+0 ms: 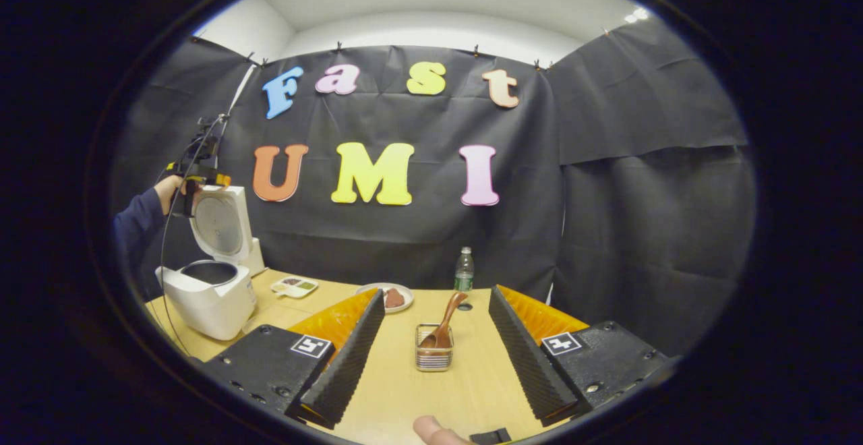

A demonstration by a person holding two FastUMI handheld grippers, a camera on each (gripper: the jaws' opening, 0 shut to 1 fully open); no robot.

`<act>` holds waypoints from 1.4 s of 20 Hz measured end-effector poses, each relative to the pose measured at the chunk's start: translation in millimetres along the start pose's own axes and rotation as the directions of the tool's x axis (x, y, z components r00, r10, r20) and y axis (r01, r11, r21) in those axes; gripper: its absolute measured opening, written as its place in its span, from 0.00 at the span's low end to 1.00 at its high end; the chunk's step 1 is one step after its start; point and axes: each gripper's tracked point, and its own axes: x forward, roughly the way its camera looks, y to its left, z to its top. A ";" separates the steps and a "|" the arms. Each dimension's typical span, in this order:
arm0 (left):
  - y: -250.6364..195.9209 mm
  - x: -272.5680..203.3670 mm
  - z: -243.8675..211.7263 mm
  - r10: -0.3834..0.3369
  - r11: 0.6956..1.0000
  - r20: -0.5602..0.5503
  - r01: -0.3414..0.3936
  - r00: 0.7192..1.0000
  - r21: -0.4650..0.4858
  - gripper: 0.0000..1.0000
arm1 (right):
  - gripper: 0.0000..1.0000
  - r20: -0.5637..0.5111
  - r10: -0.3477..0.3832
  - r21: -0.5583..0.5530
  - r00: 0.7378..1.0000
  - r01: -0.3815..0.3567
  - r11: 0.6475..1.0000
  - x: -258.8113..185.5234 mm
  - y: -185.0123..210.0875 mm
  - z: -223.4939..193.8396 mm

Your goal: Close the left gripper, press the button to open the rice cooker; take a wooden spoon from the chopstick holder with the right hand, scoop a spoonful of rice and pour it into the rice cooker, then put the wooden spoon back into the chopstick holder.

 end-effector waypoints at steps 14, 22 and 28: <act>-13.2 -69.1 -100.1 -0.059 0.998 -0.232 0.061 0.971 0.004 0.93 | 0.98 0.018 0.087 0.016 0.996 -0.087 0.996 -40.8 14.4 -14.1; -5.9 -108.5 -154.5 -0.033 0.999 -0.312 0.027 0.950 -0.021 0.98 | 0.98 0.025 0.184 0.000 0.983 -0.184 0.983 -48.9 47.2 -25.7; -9.0 -134.8 -188.5 -0.026 1.000 -0.362 0.022 0.932 -0.014 0.99 | 0.98 0.039 0.226 0.005 0.973 -0.227 0.974 -60.9 64.3 -28.7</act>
